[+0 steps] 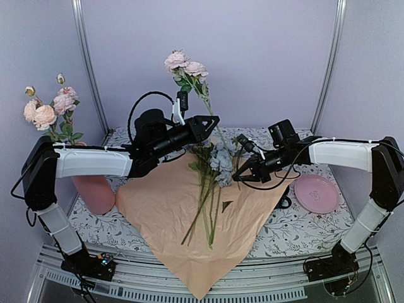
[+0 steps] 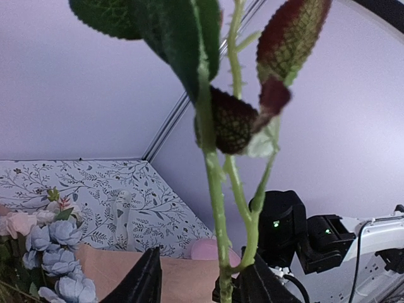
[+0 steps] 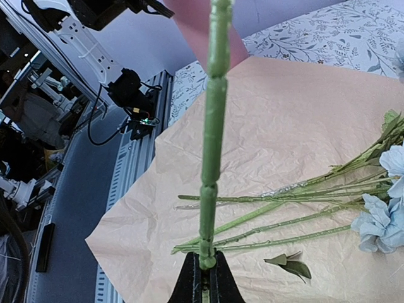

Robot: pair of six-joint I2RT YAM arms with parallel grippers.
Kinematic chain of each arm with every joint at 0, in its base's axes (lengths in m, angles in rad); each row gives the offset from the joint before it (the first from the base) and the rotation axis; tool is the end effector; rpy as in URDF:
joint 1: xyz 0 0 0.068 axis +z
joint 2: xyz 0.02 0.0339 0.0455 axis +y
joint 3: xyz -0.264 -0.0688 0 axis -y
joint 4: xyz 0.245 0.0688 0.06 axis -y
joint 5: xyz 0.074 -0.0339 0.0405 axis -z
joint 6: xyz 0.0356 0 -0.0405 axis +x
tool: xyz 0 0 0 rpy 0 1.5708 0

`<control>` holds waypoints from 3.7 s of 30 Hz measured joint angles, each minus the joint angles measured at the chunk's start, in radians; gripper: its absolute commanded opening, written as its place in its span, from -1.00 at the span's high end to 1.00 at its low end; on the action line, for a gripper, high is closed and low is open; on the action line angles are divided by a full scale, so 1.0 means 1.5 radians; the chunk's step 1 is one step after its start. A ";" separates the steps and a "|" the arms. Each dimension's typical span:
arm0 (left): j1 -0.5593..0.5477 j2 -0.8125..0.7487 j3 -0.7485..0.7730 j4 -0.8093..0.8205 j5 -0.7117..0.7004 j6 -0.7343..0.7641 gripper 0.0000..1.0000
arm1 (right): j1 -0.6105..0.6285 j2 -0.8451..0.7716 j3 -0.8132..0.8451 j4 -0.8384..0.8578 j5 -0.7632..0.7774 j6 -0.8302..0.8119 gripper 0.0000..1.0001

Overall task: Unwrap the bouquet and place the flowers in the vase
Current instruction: Pass from the right arm to the left, then place the fake flower in the vase.

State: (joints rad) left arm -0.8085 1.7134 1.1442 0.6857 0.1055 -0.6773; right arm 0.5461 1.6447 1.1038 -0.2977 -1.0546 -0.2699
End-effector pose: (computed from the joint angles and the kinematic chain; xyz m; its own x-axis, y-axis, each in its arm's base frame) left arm 0.2769 -0.2954 0.3060 -0.4335 -0.4485 -0.7817 0.6671 0.4235 -0.6129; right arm 0.2759 0.2039 0.2340 -0.4117 -0.4042 -0.8168 -0.8954 0.0125 0.4451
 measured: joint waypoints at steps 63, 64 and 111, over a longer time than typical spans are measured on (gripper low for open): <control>0.029 -0.268 0.061 -0.282 -0.005 0.187 1.00 | -0.124 -0.046 0.009 -0.019 0.142 -0.053 -0.03; 0.029 -0.285 0.061 -0.317 -0.011 0.195 1.00 | -0.124 -0.046 0.009 -0.019 0.145 -0.055 -0.03; 0.031 -0.411 0.327 -0.850 -0.837 0.497 1.00 | -0.124 -0.001 0.005 -0.008 0.190 -0.082 0.02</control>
State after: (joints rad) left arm -0.7616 1.0966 1.6341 -0.5888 -1.1496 0.0681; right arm 0.3595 1.6432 1.1110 -0.3103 -0.7689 -0.3935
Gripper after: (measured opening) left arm 0.039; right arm 0.493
